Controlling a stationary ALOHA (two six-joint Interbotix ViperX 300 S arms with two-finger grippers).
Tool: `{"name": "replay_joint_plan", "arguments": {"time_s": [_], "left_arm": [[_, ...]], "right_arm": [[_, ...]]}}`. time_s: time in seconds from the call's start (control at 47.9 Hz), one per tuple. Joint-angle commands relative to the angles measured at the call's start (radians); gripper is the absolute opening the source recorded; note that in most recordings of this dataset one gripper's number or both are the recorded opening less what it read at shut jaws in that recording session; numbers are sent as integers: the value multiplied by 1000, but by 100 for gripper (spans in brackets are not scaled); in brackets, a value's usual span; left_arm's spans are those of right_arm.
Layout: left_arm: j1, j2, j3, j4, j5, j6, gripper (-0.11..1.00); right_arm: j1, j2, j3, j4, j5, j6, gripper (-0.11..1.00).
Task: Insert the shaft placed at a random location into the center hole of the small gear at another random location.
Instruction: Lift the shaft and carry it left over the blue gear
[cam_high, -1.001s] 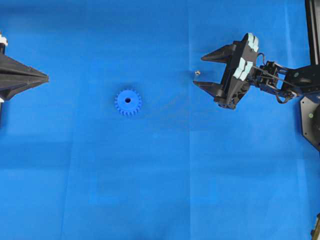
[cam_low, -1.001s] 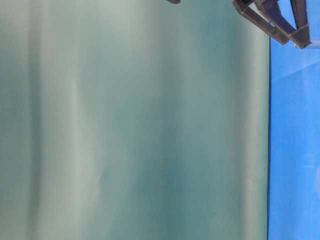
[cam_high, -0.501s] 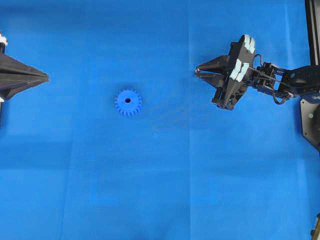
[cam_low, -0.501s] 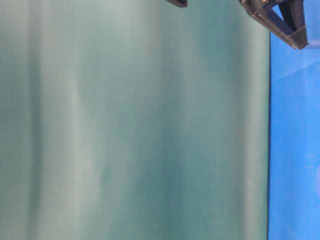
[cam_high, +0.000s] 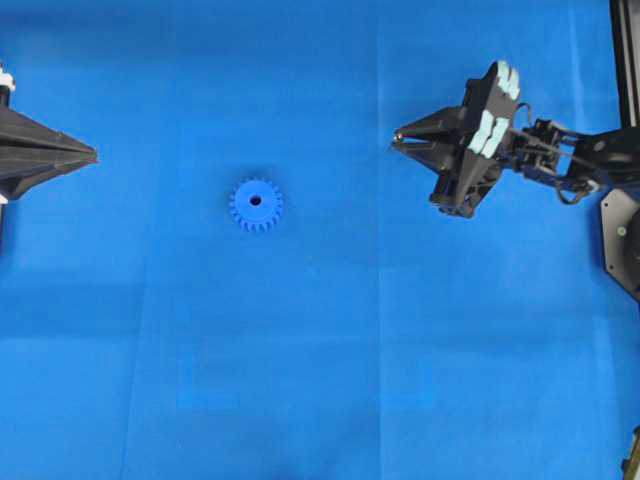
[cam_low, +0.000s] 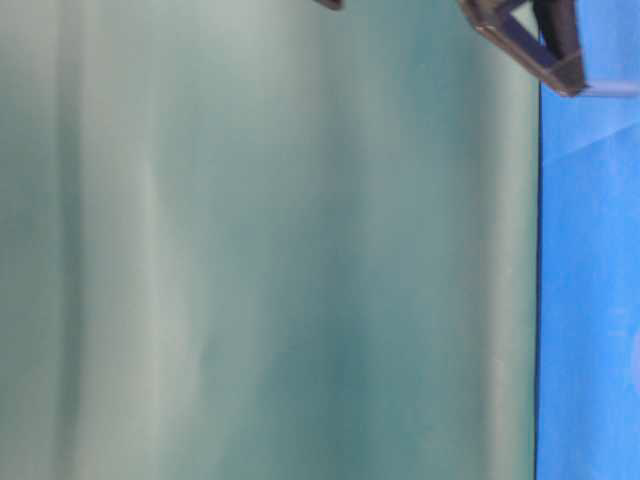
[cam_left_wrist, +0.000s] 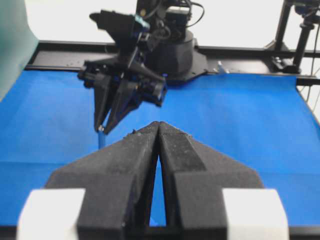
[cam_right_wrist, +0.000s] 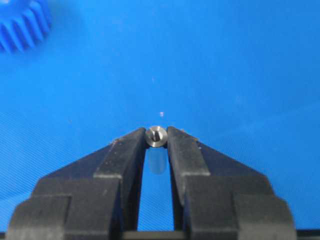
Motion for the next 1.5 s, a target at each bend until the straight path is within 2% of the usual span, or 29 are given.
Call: {"name": "replay_joint_plan", "arguments": {"time_s": [0.0,0.209,0.501,0.647,0.835,1.189,1.481], "left_arm": [[3,-2,-11,0,-6,0,0],[3,-8,-9,2,-5,-2,0],[3,-8,-8,2,5,-3,0],[3,-8,-8,0,5,-3,0],[3,-3,-8,2,2,-3,0],[3,-5,-8,0,5,-3,0],[3,-6,-8,2,6,-3,0]], "right_arm": [[2,-94,-17,0,60,-6,4],[2,-204,-15,-2,156,-21,4],[2,-179,-35,-2,164,-21,4],[23,-143,-75,-2,160,-20,4],[72,-49,-193,-2,158,-20,4],[117,127,-445,-2,198,-21,4],[138,206,-581,-3,256,-21,4]]}}
